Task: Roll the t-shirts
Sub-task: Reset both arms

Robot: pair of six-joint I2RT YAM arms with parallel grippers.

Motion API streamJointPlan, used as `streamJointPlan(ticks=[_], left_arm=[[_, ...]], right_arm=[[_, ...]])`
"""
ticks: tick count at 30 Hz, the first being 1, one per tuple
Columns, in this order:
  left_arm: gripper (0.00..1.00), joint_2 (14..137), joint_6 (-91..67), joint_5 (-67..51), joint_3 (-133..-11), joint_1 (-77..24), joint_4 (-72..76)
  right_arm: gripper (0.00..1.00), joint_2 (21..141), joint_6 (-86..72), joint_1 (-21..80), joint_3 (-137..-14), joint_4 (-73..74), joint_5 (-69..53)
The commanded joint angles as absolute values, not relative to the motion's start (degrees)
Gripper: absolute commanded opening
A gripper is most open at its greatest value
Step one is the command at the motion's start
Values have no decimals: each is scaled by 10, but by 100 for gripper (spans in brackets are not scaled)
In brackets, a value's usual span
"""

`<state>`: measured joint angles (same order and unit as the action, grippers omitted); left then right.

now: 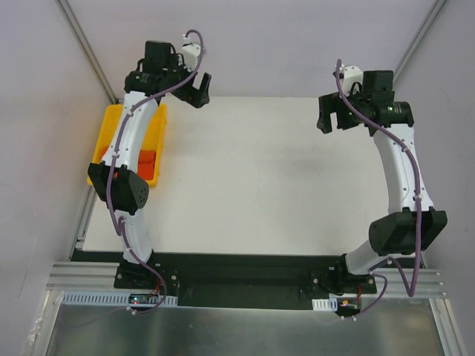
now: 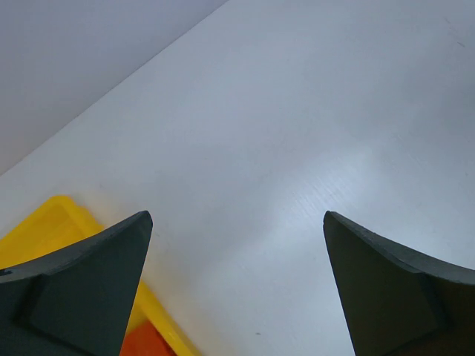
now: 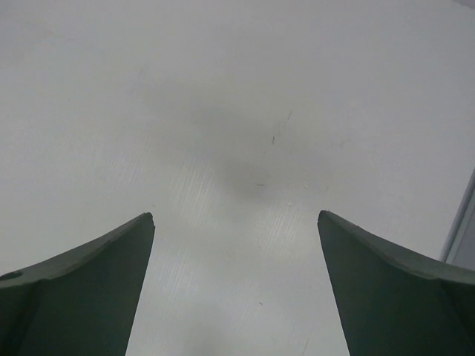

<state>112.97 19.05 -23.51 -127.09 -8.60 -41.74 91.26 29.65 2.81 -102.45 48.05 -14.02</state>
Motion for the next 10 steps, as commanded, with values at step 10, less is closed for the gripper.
streamJointPlan(ticks=[10], left_arm=[[99,1127,151,-102,-1245,-280,-410]], right_arm=[[96,842,268,68,-947,433,-167]])
